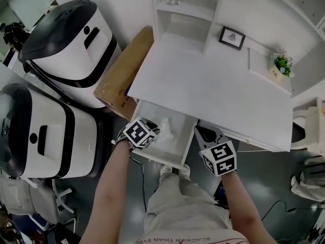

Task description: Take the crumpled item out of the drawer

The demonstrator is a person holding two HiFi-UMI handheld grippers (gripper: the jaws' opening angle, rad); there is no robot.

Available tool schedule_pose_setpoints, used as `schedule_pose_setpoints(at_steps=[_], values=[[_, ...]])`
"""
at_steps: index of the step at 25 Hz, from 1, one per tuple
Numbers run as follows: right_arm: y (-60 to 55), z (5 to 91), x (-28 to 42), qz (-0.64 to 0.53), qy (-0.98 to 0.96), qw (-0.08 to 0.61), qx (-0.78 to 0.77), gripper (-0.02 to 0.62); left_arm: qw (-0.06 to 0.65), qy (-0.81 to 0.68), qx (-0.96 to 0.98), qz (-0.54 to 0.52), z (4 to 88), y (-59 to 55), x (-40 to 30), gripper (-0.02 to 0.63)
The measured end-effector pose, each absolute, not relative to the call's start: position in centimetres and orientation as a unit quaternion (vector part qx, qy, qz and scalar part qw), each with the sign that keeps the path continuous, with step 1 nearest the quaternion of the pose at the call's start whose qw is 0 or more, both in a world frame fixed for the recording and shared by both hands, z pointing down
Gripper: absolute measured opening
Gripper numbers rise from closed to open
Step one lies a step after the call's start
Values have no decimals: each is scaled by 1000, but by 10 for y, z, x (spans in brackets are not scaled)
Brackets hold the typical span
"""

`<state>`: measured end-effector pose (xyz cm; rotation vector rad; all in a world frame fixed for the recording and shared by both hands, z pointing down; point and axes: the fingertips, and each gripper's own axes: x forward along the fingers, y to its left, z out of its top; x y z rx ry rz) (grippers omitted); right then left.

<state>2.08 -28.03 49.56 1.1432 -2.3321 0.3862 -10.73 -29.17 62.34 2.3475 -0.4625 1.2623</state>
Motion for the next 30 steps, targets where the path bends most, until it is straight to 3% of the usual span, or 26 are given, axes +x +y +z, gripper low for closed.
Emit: schedule_pose_setpoints(at_steps=[30], values=[[-304, 350, 19, 21, -895, 142, 421, 6, 112, -442, 856, 244, 427, -311, -150, 74]])
